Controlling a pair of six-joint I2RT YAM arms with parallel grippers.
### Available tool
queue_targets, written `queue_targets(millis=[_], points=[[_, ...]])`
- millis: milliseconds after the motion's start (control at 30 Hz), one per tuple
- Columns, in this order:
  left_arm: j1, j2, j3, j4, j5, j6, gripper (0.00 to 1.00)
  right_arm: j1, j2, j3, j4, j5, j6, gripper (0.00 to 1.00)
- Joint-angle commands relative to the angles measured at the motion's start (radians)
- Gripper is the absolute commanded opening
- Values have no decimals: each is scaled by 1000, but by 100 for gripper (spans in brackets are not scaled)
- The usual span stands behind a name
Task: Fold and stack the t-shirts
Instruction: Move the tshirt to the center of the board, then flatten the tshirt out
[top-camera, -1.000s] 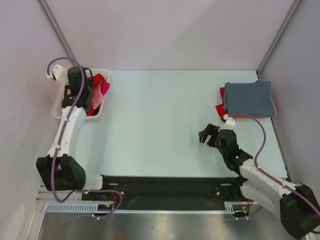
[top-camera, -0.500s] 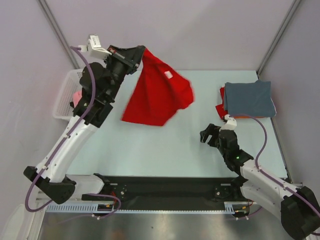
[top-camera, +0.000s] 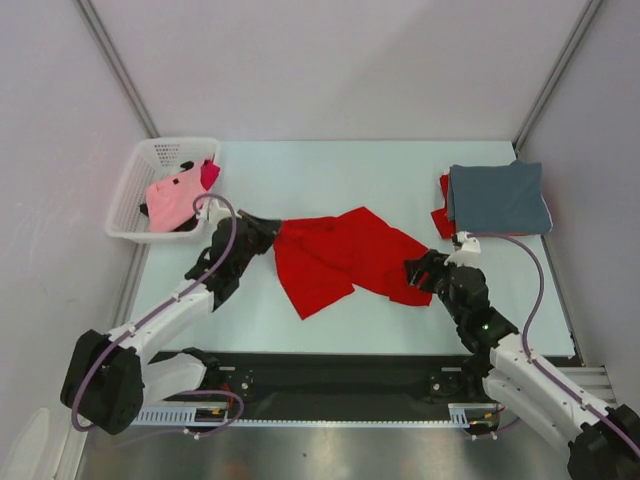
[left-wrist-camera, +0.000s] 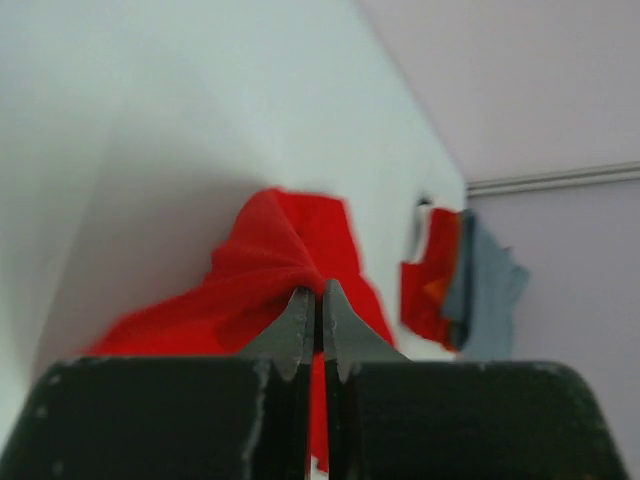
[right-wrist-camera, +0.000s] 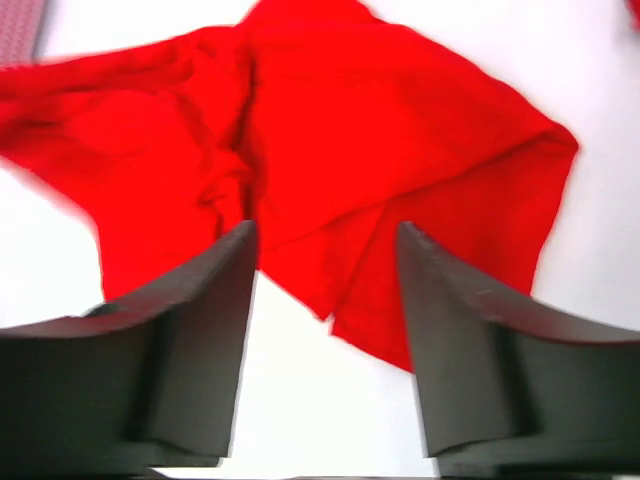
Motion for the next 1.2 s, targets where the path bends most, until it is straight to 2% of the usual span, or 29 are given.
queue_targets(millis=[0,67,133,167,233,267,300,367,400,467,567,600,633,667,700,767,800,833,933,1033,1100,1133,1167], points=[[13,-43,-104,109,6,-37,2,6,-63,-50,98,-132,-58,58],[30,-62,-176,106,-17,-14,2,9,-34,-61,167,-240,-72,50],[40,-87,-208,88,-54,14,2,11,33,-46,213,-284,-74,47],[40,-116,-222,53,-78,49,2,18,120,-30,216,-287,-75,45],[40,-144,-224,-1,-172,66,3,24,204,37,173,-272,-77,38],[40,-173,-222,-54,-210,69,2,27,246,55,155,-237,-74,29],[40,-188,-222,-85,-281,64,2,33,297,72,136,-224,-71,26],[48,-217,-213,-209,-367,10,2,35,330,103,87,-128,-49,22],[54,-240,-213,-240,-428,-12,5,35,334,108,67,-115,-48,21],[76,-256,-227,-244,-448,-12,9,35,330,99,73,-117,-45,22],[100,-239,-225,-251,-445,-1,13,-6,336,88,107,-187,-9,24],[103,-231,-219,-259,-436,6,21,-28,339,89,106,-206,3,25],[106,-216,-204,-253,-418,35,29,-72,344,88,106,-225,10,32],[106,-208,-192,-210,-342,152,43,-100,341,71,110,-294,20,52],[106,-186,-158,-186,-297,210,57,-149,330,56,141,-334,36,53],[105,-159,-126,-181,-176,310,70,-189,308,22,161,-397,58,56],[105,-144,-109,-179,-142,331,78,-201,293,14,161,-402,61,64],[102,-130,-81,-187,-120,344,90,-206,279,11,156,-401,70,98],[62,-110,-61,-181,-79,350,99,-195,235,14,115,-327,66,100],[-12,-80,-43,-158,-44,322,99,-186,218,14,90,-278,70,100],[-80,-26,-28,-148,-45,302,100,-172,213,40,20,-154,118,98],[-101,-4,-9,-139,-45,290,99,-158,209,49,-15,-23,141,87],[-120,17,3,-136,-45,285,99,-142,206,57,-44,32,171,82]])
